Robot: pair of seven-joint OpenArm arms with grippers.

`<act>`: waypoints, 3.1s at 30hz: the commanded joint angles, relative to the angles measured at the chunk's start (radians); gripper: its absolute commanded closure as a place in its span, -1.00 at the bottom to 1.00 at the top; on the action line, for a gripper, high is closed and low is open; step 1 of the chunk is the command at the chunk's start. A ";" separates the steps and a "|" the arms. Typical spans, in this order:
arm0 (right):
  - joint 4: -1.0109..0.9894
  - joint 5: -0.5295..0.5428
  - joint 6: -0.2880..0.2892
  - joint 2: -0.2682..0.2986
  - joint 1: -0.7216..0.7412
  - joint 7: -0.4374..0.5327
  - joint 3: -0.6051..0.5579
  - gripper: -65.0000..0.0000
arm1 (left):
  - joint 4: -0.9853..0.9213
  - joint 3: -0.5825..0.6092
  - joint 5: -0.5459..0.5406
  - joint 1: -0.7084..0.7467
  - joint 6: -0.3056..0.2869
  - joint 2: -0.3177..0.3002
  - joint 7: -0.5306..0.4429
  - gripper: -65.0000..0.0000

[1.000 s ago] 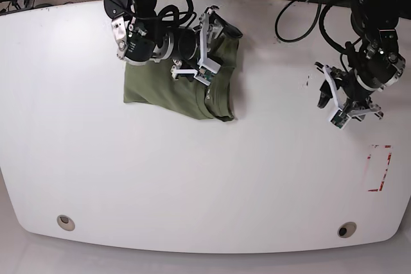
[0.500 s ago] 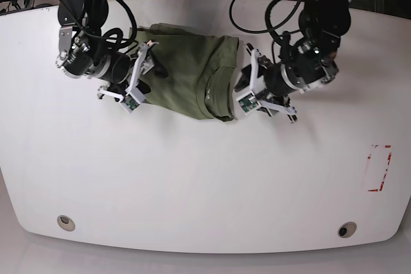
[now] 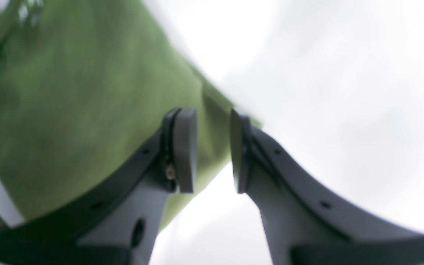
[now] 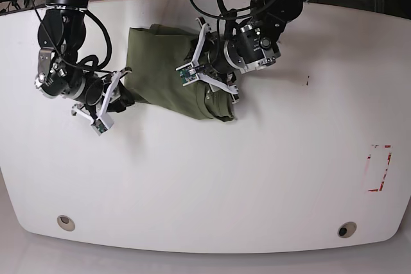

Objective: Fold the T-shirt properly
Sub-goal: 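Press and tuck the folded bundle with both grippers, then grasp the folded shirt bundle with the left gripper and lift it, then carry the bundle with the left gripper to the table corner and release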

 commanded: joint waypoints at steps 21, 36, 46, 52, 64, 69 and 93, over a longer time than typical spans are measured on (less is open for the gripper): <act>-0.316 -0.114 0.002 0.036 0.009 0.326 -0.118 0.58 | -0.101 -0.063 -0.004 -0.020 0.001 -0.077 -0.017 0.31; -0.025 -0.121 0.002 0.008 -0.184 0.228 -0.141 0.58 | -0.305 -0.065 -0.005 -0.197 0.001 -0.243 -0.190 0.31; 0.112 -0.123 0.002 -0.061 -0.232 0.172 -0.273 0.58 | -0.286 -0.071 -0.004 -0.330 0.001 -0.261 -0.185 0.31; 0.111 -0.123 -0.060 -0.113 -0.184 0.172 -0.471 0.58 | -0.165 -0.149 -0.004 -0.366 0.001 -0.252 -0.104 0.31; 0.114 -0.112 -0.133 -0.144 -0.066 0.172 -0.543 0.58 | -0.018 -0.280 0.006 -0.277 0.001 -0.131 -0.053 0.29; 0.134 -0.109 -0.102 -0.093 -0.106 0.174 -0.442 0.58 | -0.015 -0.286 0.006 -0.172 0.067 -0.068 -0.063 0.21; 0.144 0.103 -0.019 -0.019 -0.241 0.172 0.003 0.58 | -0.348 -0.180 0.001 0.042 0.561 -0.097 -0.489 -0.30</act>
